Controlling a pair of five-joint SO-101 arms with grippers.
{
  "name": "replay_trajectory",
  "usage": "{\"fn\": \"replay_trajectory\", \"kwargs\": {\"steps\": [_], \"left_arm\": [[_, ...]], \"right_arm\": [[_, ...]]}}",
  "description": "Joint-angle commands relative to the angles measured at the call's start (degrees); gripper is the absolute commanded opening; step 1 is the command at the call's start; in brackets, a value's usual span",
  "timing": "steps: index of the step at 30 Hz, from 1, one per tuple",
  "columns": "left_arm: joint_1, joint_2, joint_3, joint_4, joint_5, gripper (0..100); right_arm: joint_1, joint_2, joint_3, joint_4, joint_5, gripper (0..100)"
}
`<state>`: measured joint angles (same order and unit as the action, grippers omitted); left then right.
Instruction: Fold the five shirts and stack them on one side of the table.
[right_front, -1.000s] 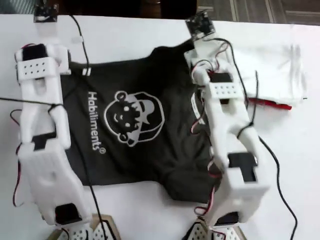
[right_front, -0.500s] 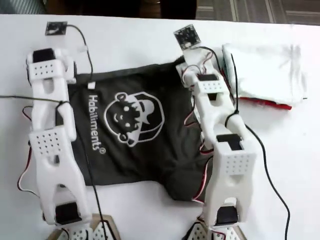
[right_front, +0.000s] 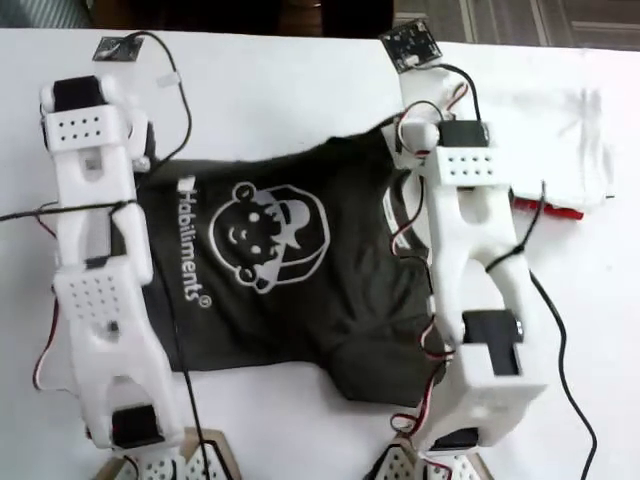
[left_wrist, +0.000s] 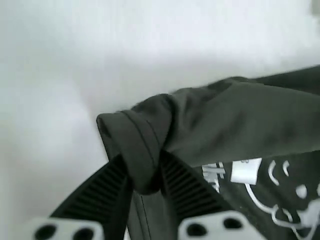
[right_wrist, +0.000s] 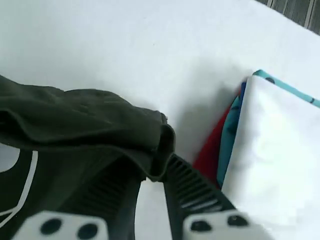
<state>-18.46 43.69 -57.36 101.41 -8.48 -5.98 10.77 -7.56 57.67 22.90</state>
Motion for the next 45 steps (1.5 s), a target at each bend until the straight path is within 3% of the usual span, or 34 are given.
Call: {"fn": "replay_trajectory", "kwargs": {"steps": [1,9,17,25,29,40,45], "left_arm": [[0.3,-16.9,16.7,1.0,-0.7,2],[-1.2,-45.4,56.5,-5.0,-2.4,3],[-2.1,-61.5,83.3,-12.4,-7.9,3],[-4.0,-66.5,94.5,-13.4,-8.4,3],[-4.0,-68.0,97.8,-13.8,-8.7,3],[-5.6,-68.8,100.3,-13.0,-12.0,3],[-5.6,-68.7,102.5,-14.6,-13.4,3]], "right_arm": [[0.7,-7.4,-2.4,6.5,0.5,1.9],[0.7,-17.2,3.6,23.8,0.3,1.9],[0.7,-39.3,35.1,18.0,3.3,1.9],[1.2,-63.7,56.1,17.7,9.1,1.9],[0.7,-70.8,60.7,22.6,10.0,1.9],[1.7,-73.8,67.7,23.8,12.5,1.9],[1.9,-73.8,72.6,23.1,19.8,1.9]]}}
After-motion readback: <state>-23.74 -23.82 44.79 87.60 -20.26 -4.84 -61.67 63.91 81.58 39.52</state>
